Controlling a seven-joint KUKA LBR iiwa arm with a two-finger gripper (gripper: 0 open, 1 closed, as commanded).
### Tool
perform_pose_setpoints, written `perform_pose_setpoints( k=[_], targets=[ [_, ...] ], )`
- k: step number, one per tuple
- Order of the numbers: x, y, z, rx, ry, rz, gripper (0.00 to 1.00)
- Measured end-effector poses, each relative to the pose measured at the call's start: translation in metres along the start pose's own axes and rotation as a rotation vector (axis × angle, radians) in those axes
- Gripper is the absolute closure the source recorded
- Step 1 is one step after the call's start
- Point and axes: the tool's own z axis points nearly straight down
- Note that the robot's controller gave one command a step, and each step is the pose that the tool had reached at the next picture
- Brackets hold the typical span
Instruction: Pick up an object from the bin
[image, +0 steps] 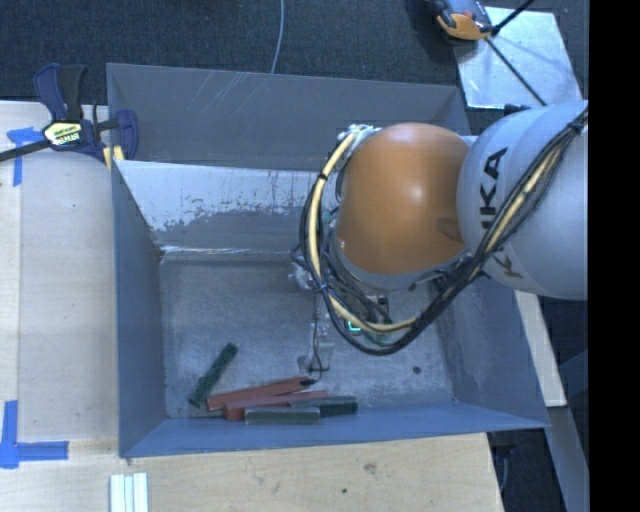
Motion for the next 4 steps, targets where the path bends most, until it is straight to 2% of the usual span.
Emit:
perform_pose_setpoints(
  k=[1, 2, 3, 4],
  targets=[
    [-0.002, -0.001, -0.004, -0.001, -0.008, 0.002, 0.0],
    [-0.002, 0.002, 0.037, -0.001, -0.012, -0.083, 0.0],
    [0.003, 0.016, 0.064, 0.0, -0.004, -0.028, 0.0],
    [0.002, 0.02, 0.069, -0.002, -0.008, 0.02, 0.0]
  ],
)
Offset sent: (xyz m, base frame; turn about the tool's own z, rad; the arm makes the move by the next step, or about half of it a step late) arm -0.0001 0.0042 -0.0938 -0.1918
